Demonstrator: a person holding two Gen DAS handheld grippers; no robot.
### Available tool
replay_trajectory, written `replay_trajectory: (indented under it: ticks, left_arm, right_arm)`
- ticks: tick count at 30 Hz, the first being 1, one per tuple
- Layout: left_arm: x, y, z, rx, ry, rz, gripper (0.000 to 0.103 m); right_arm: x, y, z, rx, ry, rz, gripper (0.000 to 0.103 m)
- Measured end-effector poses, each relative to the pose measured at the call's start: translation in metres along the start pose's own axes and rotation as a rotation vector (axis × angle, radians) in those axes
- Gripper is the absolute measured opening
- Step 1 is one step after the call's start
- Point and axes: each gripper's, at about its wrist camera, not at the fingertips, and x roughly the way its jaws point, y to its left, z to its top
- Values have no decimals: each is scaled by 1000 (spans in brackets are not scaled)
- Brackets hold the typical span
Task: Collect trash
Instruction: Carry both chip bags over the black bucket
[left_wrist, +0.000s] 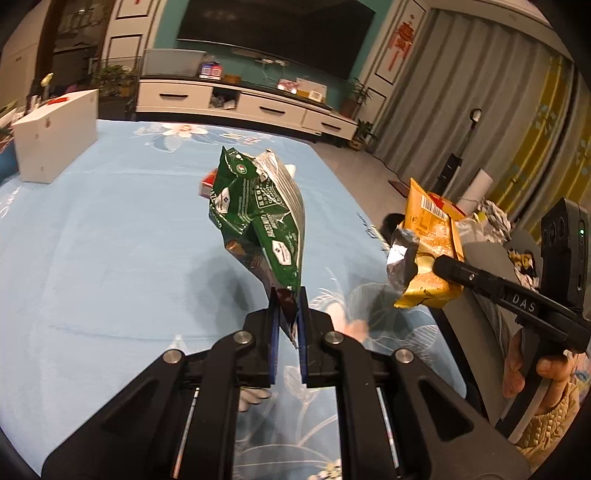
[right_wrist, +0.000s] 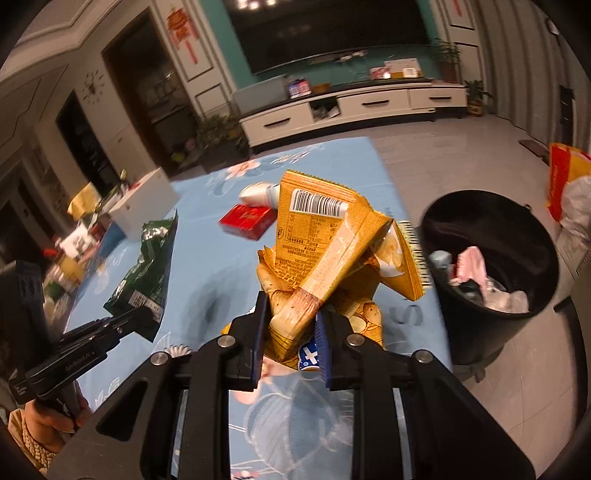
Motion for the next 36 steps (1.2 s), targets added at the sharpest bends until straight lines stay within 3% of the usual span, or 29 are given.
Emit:
replay_trajectory:
  ticks: [16, 36]
  left_arm:
    - [48, -92, 27, 160, 48, -91, 10]
    - [113, -186, 61, 344, 56, -180, 10]
  right_arm:
    - [-46, -105, -7, 207, -134, -107, 24]
    - [-42, -151, 5, 252, -192, -190, 24]
